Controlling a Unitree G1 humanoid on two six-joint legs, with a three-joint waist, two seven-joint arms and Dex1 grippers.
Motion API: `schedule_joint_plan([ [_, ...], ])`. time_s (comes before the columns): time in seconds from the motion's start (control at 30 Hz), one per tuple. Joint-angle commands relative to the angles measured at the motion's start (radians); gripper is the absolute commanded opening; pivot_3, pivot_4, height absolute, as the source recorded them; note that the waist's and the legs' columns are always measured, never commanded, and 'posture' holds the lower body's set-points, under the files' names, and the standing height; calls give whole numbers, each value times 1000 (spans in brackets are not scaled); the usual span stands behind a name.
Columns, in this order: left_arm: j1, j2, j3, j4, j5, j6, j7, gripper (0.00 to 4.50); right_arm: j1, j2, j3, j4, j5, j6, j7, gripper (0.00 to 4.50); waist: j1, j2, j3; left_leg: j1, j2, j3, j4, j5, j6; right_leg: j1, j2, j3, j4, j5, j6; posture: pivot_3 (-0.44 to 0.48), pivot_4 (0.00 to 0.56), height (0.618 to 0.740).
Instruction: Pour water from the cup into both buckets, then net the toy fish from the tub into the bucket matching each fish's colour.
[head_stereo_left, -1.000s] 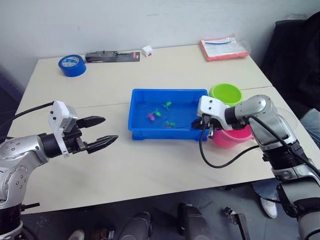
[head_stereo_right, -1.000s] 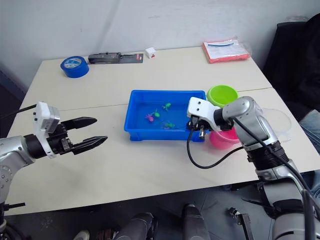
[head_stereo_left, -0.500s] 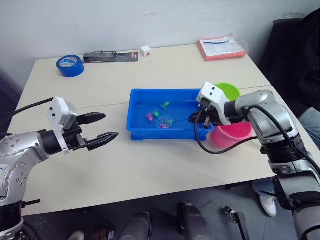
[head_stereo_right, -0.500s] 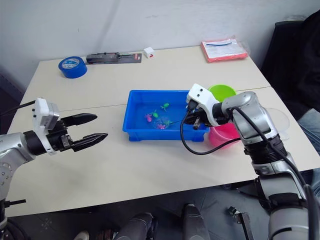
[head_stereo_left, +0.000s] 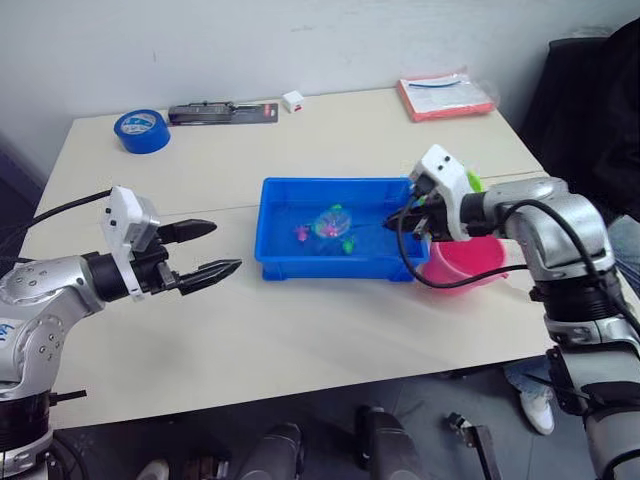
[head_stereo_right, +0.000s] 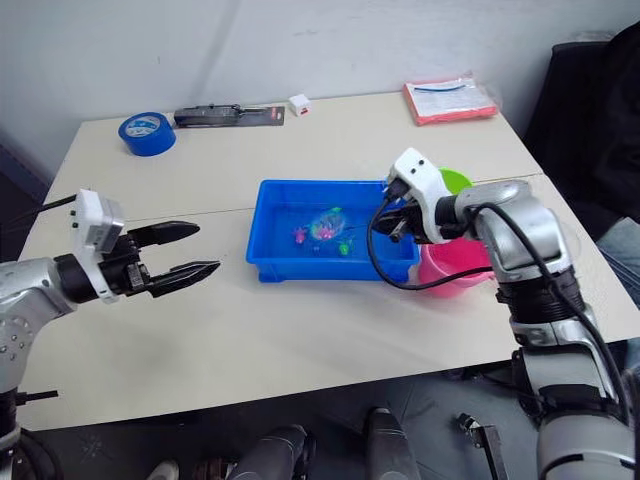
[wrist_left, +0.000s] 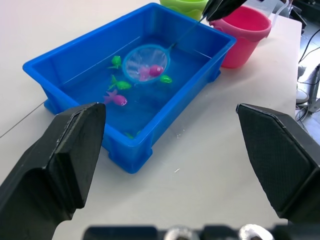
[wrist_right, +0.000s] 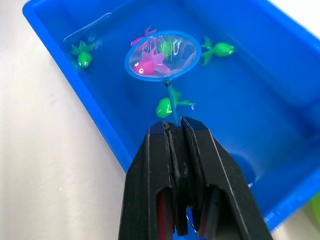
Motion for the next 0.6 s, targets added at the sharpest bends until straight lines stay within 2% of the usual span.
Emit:
schedule_joint_plan([
  [0.03,-41,-6,-15,23,-1,-39,-26,4500,32,-34,-98,-122,63,45,-27,790,1,0,0,0,0,0,0,0,0,0,0,0,0,0,0,0,150,740],
  [0.27,-122,-22,-94,101,27,-82,-67,4500,149,-81,-272,-322,167,162,-101,790,5,0,0,0,0,0,0,0,0,0,0,0,0,0,0,0,150,740],
  [0.6,-295,-90,-209,277,88,-189,-167,4500,308,-170,-585,-561,251,346,-221,790,24,0,0,0,0,2,1,0,1,0,0,0,1,0,0,0,150,740],
])
